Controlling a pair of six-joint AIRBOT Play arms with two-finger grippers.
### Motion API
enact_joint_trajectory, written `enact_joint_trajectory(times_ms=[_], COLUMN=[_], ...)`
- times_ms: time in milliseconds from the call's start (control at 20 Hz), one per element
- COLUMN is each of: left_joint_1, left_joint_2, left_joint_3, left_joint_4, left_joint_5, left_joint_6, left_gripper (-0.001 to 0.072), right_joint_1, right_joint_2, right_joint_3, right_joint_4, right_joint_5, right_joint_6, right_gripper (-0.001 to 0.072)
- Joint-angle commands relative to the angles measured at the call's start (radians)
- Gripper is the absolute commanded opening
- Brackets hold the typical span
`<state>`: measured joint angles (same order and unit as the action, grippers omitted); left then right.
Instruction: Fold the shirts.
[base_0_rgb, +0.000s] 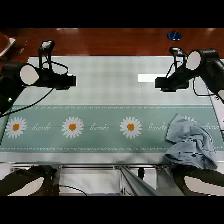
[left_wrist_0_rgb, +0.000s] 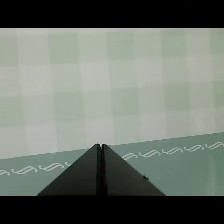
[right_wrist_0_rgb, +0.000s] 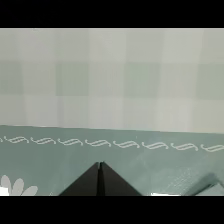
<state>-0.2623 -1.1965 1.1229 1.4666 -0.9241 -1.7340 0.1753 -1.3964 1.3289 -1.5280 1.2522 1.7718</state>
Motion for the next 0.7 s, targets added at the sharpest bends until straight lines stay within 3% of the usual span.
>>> enact_joint_trajectory(times_ms=[0,650], left_joint_1=[0.001,0.000], left_joint_2=[0.000,-0.001], left_joint_3=[0.000,0.000], left_joint_4=[0.000,0.000], left_joint_5=[0.000,0.019], left_joint_6=[0.000,0.000], left_gripper=[0.0021,0.0021], right_joint_1=[0.001,0.001], right_joint_2=[0.000,0.000], right_joint_3=[0.000,0.000], right_joint_4=[0.000,-0.002], right_joint_5=[0.000,-0.021], right_joint_6=[0.000,0.000], right_gripper=[0.0030,0.0030])
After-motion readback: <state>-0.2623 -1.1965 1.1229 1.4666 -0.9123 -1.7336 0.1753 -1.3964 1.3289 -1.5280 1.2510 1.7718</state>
